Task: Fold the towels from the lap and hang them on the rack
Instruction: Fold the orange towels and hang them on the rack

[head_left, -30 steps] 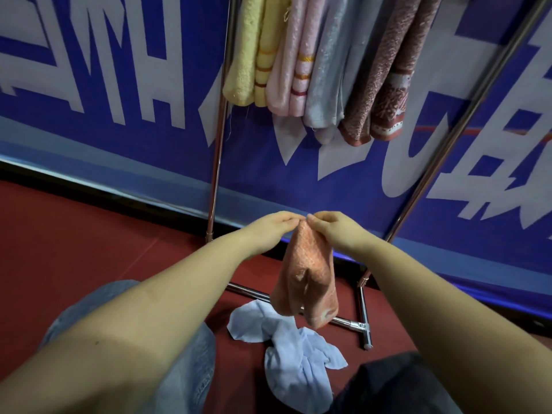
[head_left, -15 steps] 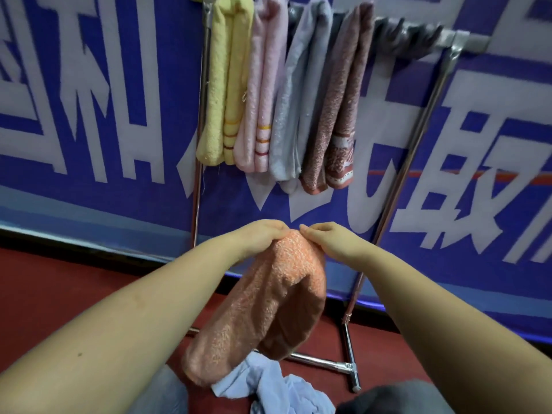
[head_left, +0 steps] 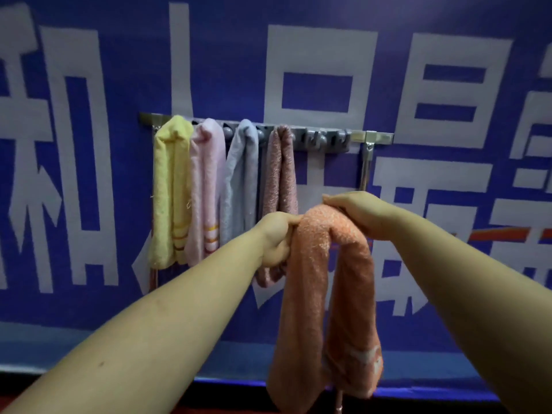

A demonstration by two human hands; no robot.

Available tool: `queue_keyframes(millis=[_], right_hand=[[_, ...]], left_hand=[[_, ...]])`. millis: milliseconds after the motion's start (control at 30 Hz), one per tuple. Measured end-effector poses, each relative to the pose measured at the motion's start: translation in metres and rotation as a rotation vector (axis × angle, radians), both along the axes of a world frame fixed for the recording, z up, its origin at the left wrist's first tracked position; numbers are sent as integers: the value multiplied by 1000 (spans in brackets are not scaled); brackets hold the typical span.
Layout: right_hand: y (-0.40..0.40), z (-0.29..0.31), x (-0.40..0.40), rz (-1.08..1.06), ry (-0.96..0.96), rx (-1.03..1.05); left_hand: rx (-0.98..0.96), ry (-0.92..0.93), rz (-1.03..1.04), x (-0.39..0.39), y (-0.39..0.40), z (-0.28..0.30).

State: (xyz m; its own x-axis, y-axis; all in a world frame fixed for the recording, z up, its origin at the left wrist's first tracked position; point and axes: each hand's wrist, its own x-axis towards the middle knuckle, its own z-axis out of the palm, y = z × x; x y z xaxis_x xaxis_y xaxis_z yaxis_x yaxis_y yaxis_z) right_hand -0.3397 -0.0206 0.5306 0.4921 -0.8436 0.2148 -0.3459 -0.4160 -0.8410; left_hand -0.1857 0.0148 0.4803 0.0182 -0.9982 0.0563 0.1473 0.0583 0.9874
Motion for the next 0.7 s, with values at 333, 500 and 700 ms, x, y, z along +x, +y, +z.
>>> queue_keyframes(millis=[333,500,700], right_hand=[[-67,98,-18,-105,-86,-183],[-96,128,-9,-216,-20,-293],[-122,143,13,-290,165,-477]], left_hand=[[-198,0,56,-33,-83,109],[-284,-322,115,-31,-111,146],[-380,-830,347,-5,-126,179]])
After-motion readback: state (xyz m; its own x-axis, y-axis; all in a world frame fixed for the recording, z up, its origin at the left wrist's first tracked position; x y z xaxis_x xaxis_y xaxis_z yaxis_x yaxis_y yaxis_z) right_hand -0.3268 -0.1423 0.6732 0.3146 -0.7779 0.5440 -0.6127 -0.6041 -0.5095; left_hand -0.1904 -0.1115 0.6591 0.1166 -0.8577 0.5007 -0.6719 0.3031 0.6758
